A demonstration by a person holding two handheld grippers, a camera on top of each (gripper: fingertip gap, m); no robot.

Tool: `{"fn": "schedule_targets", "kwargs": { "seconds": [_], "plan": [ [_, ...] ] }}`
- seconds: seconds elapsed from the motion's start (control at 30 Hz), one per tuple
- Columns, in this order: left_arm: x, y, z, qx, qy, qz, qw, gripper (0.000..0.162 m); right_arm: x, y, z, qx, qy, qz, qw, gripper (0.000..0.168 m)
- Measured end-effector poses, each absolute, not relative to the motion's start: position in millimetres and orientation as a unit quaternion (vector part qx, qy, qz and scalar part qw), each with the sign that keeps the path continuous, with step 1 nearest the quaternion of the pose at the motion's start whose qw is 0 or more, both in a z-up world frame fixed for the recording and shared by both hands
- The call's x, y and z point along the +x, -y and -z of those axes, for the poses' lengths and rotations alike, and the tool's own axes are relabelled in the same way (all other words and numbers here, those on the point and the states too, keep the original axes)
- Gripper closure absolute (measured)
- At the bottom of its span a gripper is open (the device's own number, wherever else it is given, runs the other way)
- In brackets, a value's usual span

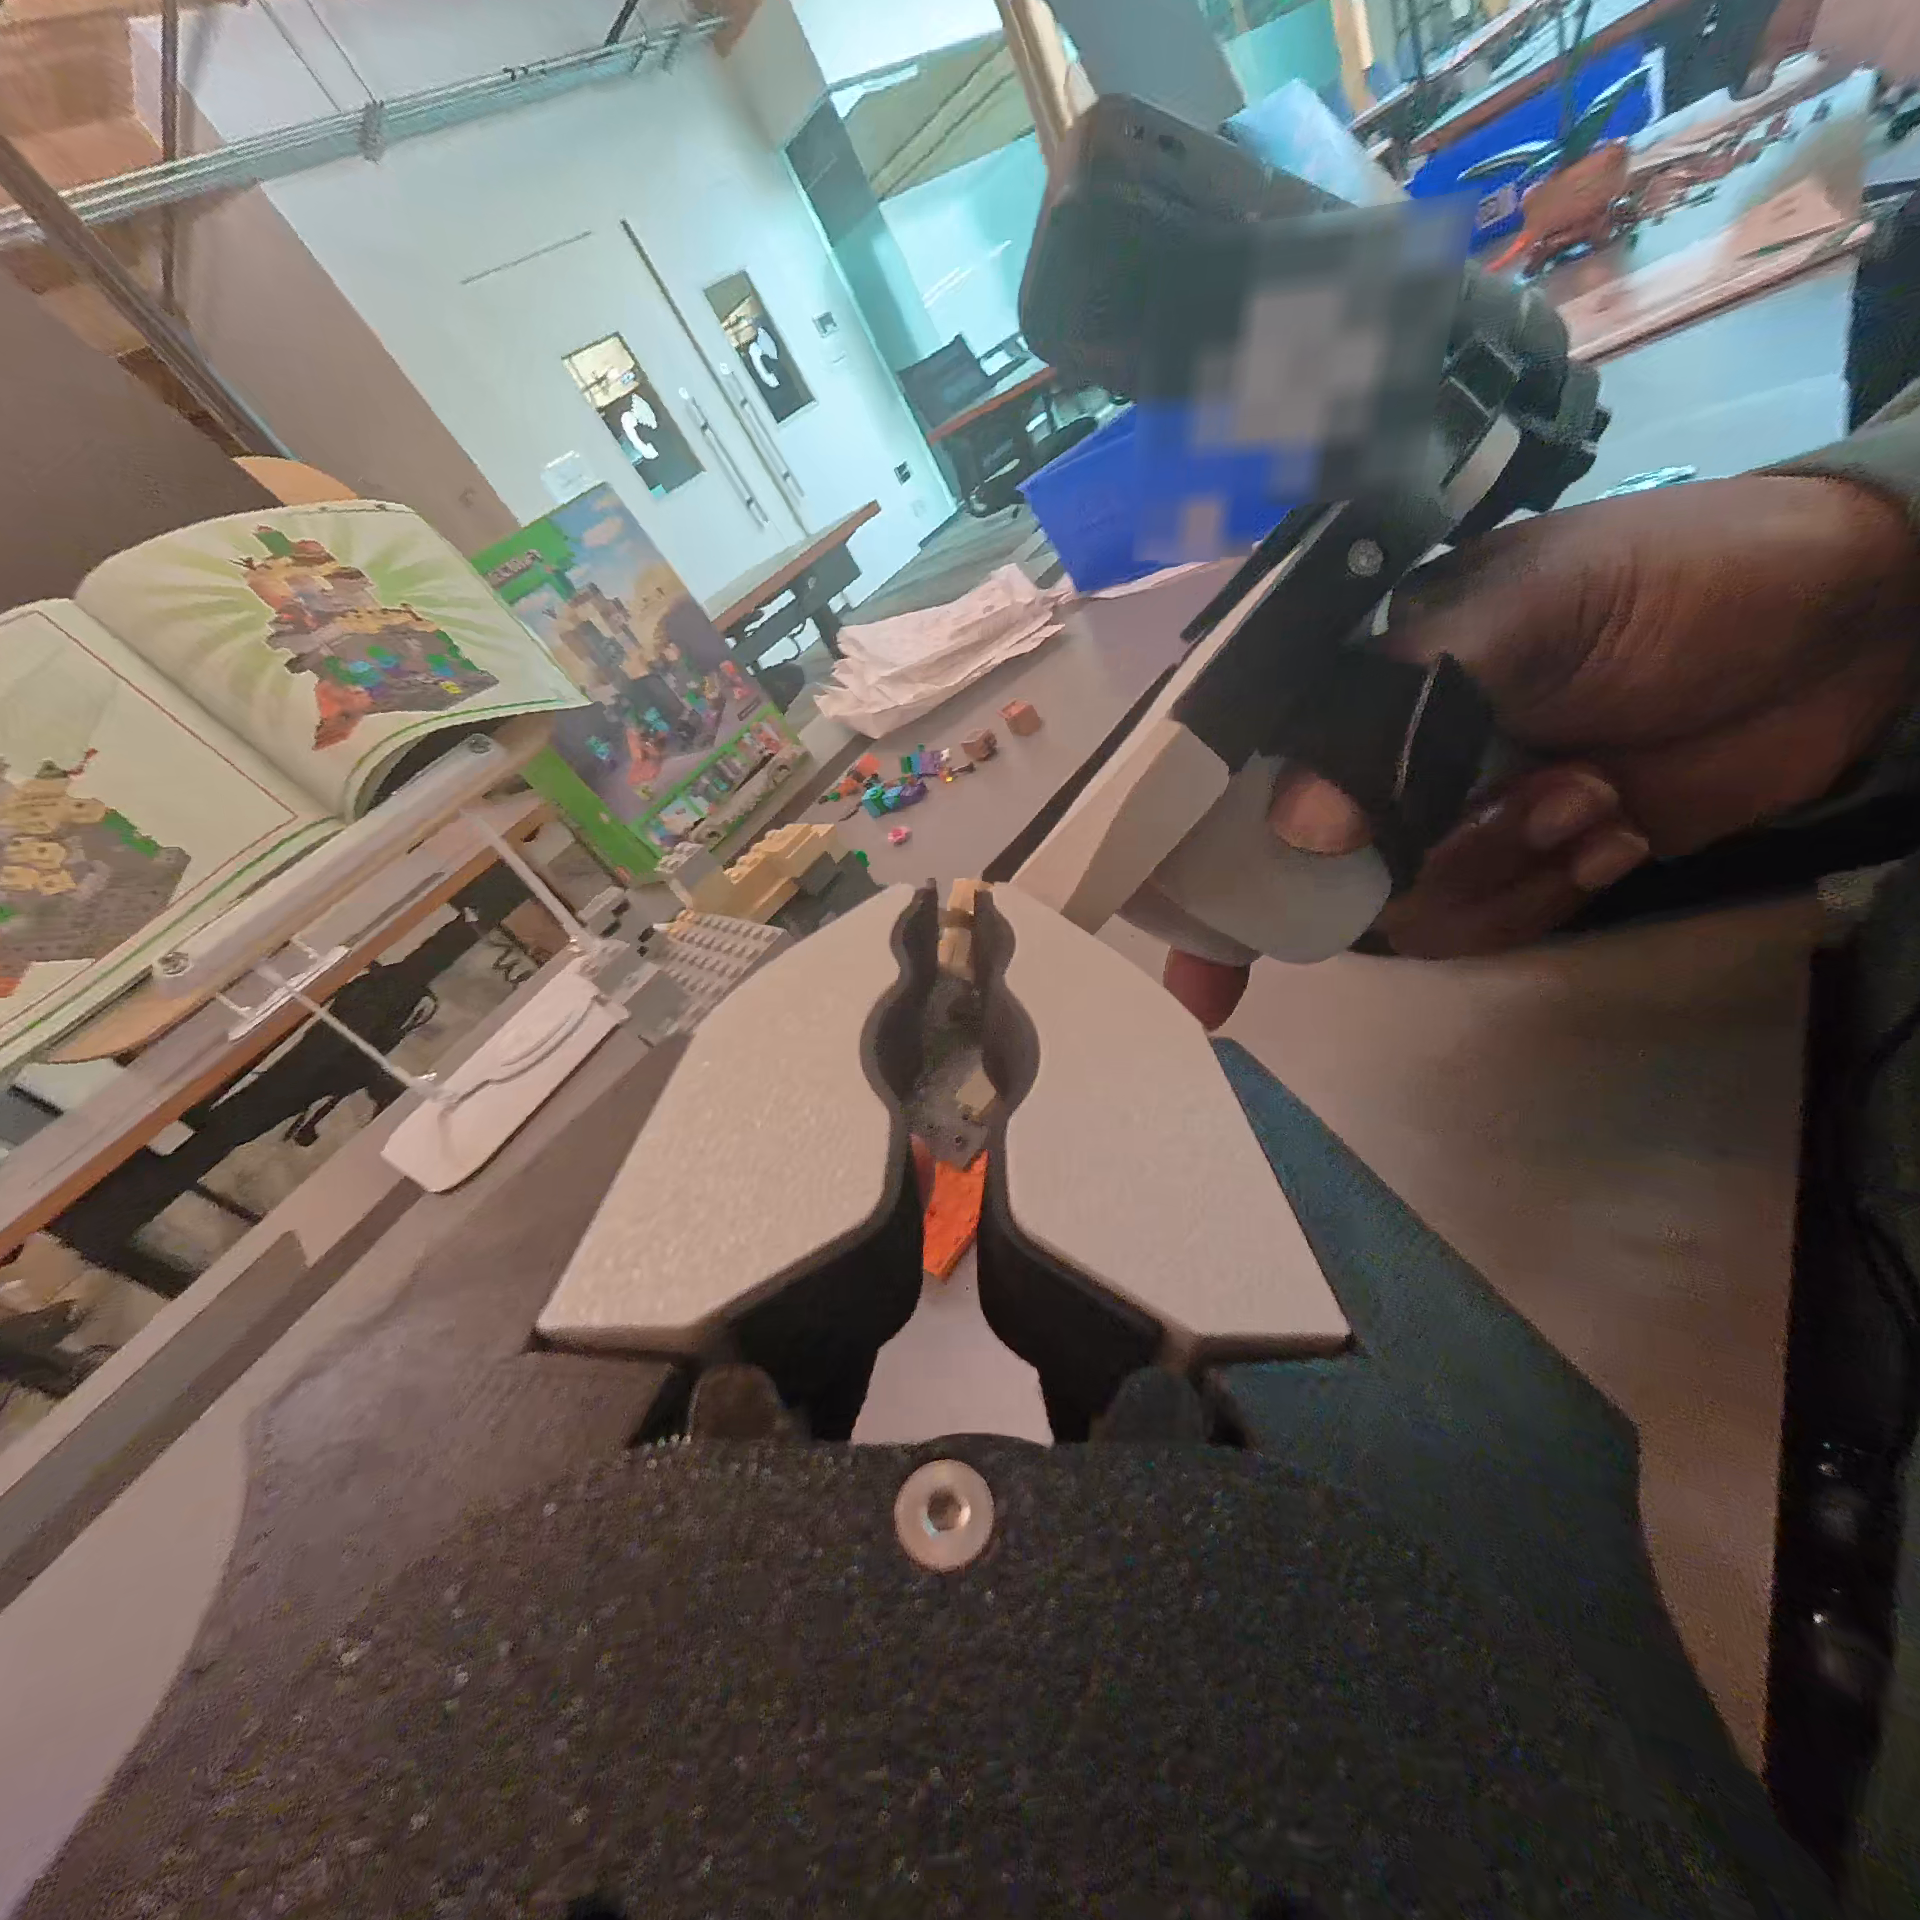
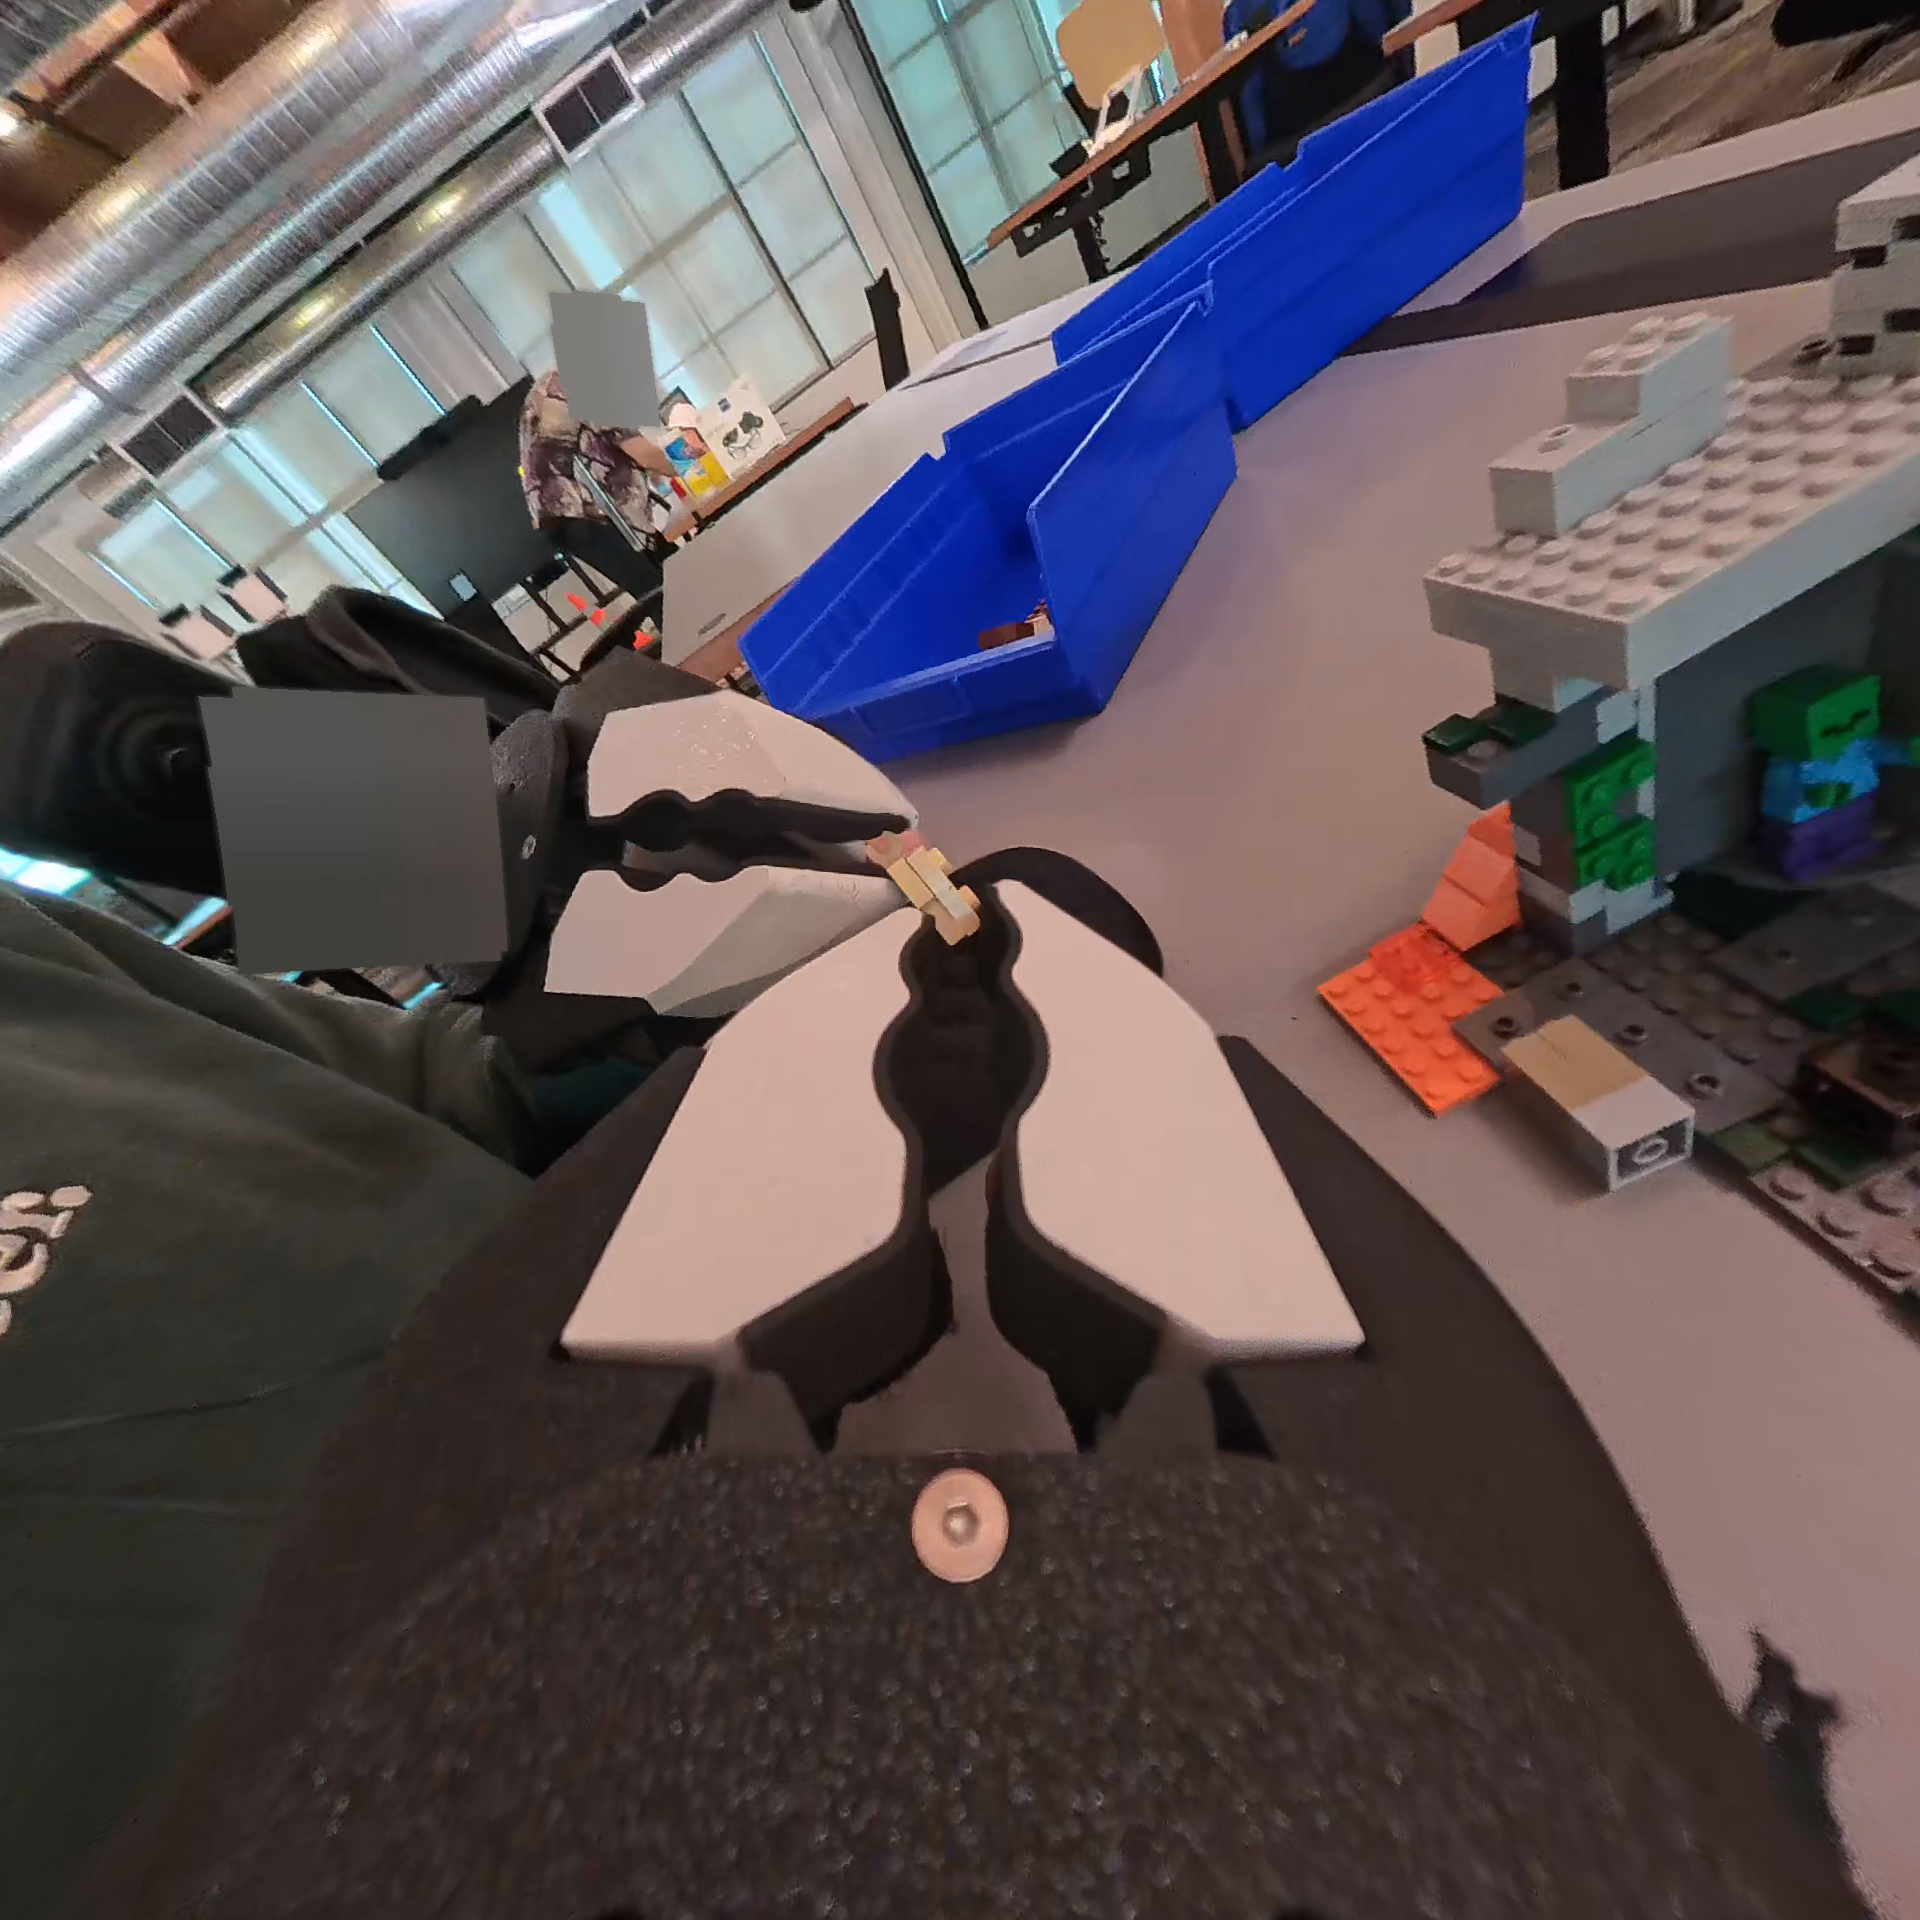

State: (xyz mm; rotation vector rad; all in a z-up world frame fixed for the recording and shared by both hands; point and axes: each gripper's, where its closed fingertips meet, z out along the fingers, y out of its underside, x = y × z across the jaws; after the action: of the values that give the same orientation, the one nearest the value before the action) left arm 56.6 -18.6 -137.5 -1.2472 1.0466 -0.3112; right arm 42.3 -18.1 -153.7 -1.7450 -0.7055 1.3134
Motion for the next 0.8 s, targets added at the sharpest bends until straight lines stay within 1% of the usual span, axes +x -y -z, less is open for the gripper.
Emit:
{"fn": "schedule_targets", "kwargs": {
  "seconds": [0.07, 0.13, 0.23, 0.47, 0.8],
  "plan": [
    [56.6, 19.6, 137.8, -0.556, -0.476, 0.155, 0.663, 0.155, 42.1, 19.6, 153.8, -0.689, 0.296, -0.517, 0.412, 0.162],
    [57.0, 25.0, 134.2, -0.560, -0.486, 0.214, 0.636, 0.155, 41.7, 25.5, 151.5, -0.669, 0.337, -0.523, 0.407, 0.162],
    [57.3, 28.7, 135.0, -0.562, -0.503, 0.258, 0.604, 0.155, 43.7, 27.2, 152.5, -0.651, 0.425, -0.462, 0.426, 0.161],
    [56.9, 32.5, 129.7, -0.554, -0.535, 0.265, 0.581, 0.155, 46.2, 28.7, 146.4, -0.606, 0.545, -0.378, 0.440, 0.161],
    [53.3, 33.0, 131.6, -0.559, -0.549, 0.255, 0.567, 0.156, 48.1, 28.8, 146.1, -0.590, 0.603, -0.312, 0.438, 0.161]
  ]
}}
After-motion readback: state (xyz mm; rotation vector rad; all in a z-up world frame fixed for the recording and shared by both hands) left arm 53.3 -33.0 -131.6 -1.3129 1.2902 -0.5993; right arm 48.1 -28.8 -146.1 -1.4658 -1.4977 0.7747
